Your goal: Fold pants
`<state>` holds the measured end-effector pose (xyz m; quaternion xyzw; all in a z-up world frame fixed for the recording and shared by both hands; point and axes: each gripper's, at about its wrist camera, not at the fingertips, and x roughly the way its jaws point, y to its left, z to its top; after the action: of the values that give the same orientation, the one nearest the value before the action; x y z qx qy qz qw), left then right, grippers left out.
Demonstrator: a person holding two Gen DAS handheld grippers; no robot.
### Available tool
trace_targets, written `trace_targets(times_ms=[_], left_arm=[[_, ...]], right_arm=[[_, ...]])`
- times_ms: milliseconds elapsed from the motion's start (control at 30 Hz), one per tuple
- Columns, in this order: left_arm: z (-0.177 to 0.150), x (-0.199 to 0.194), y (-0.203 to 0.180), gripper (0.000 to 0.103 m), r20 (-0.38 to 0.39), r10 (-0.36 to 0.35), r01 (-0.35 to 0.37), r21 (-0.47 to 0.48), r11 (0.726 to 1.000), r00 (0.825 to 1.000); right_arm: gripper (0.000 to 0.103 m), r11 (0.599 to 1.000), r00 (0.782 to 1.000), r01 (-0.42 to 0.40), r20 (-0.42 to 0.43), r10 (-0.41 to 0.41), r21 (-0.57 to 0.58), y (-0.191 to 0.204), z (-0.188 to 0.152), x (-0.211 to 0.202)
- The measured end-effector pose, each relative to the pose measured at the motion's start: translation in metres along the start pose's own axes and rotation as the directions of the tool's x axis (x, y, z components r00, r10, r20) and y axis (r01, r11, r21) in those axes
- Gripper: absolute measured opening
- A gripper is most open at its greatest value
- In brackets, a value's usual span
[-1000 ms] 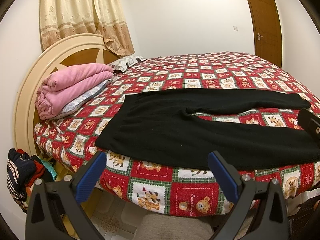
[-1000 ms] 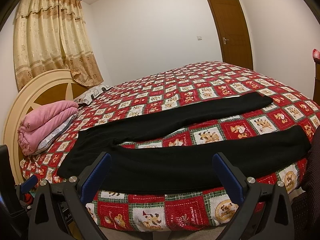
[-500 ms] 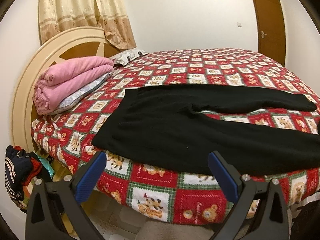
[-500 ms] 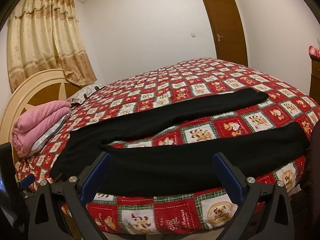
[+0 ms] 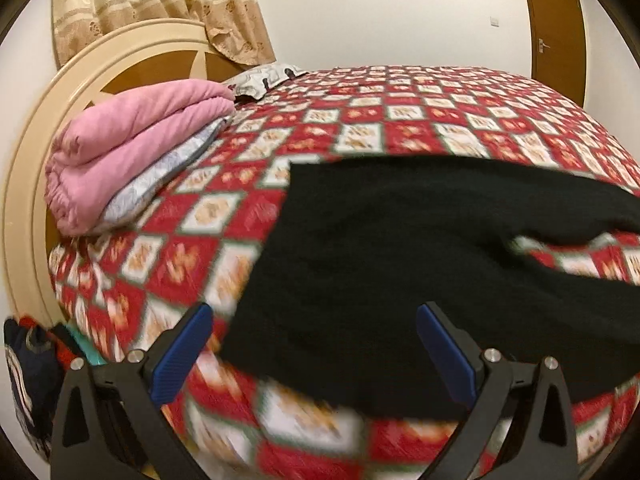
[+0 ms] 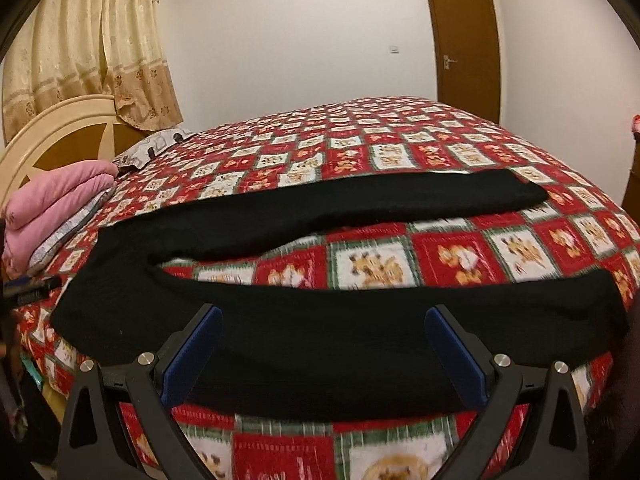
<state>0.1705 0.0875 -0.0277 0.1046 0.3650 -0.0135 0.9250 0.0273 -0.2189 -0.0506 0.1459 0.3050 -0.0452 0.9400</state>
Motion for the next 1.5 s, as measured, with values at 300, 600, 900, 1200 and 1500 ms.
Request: trace_targets(times_ms=[300, 600, 900, 1200, 1500], left_arm=[[0.077, 0.105, 0.042, 0.091, -0.076, -0.088, 0.088, -0.010, 0.996, 0.993], [0.100, 0.178, 0.029, 0.079, -0.201, -0.226, 0.228, -0.015, 0.974, 0.953], [0.100, 0.203, 0.030, 0.076, -0.184, -0.293, 0.287, -0.059, 0.956, 0.938], [0.104, 0.207, 0.032, 0.057, -0.174, -0.301, 0.296, -0.052, 0.954, 0.938], [0.109, 0.200, 0.024, 0.024, -0.163, -0.301, 0.296, -0.054, 0.954, 0.940]], right_arm=[[0.102, 0.996, 0.995, -0.092, -0.041, 0.091, -0.021, 0.022, 0.034, 0.036], [0.101, 0.983, 0.985, -0.133, -0.127, 0.117, -0.126, 0.038, 0.051, 0.072], [0.101, 0.874, 0.973, -0.186, -0.207, 0.101, -0.449, 0.059, 0.134, 0.172], [0.099, 0.806, 0.900, -0.304, -0.430, 0.069, -0.507, 0.051, 0.150, 0.303], [0.006, 0.792, 0.841, -0.411, -0.523, 0.139, -0.451, 0.053, 0.144, 0.291]])
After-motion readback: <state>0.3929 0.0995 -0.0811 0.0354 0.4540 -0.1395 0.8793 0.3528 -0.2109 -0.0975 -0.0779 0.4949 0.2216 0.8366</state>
